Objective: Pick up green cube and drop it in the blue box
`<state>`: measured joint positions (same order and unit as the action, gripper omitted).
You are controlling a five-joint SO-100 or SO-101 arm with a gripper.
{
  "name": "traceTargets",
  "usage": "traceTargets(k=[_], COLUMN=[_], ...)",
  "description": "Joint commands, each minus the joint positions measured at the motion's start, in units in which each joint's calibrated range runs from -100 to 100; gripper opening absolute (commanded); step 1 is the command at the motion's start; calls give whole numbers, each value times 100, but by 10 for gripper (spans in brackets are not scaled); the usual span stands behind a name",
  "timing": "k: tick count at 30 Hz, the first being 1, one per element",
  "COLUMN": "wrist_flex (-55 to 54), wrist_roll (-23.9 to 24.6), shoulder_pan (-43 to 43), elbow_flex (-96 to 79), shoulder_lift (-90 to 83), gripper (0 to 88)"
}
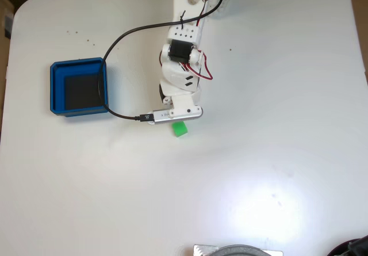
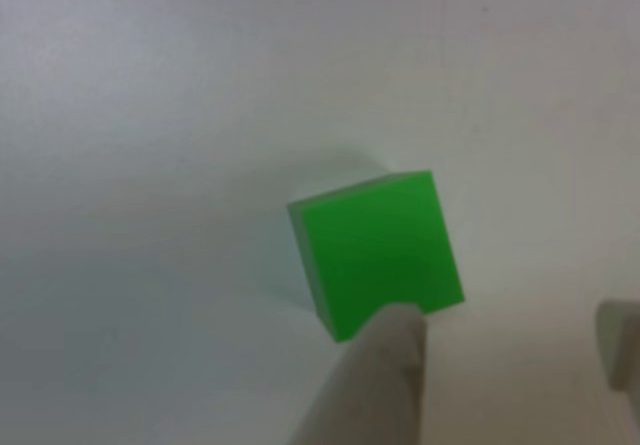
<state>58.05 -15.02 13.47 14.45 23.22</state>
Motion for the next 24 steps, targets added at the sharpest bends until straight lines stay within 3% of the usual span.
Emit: traceTargets(k=[1, 18, 24], wrist_flex=[29, 29, 29], wrist_roll=[15, -54, -449], shoulder_pan=[-19, -27, -34], elbow_flex=[359, 395, 413], shoulder_lift=[-90, -65, -65], gripper=[200, 229, 229])
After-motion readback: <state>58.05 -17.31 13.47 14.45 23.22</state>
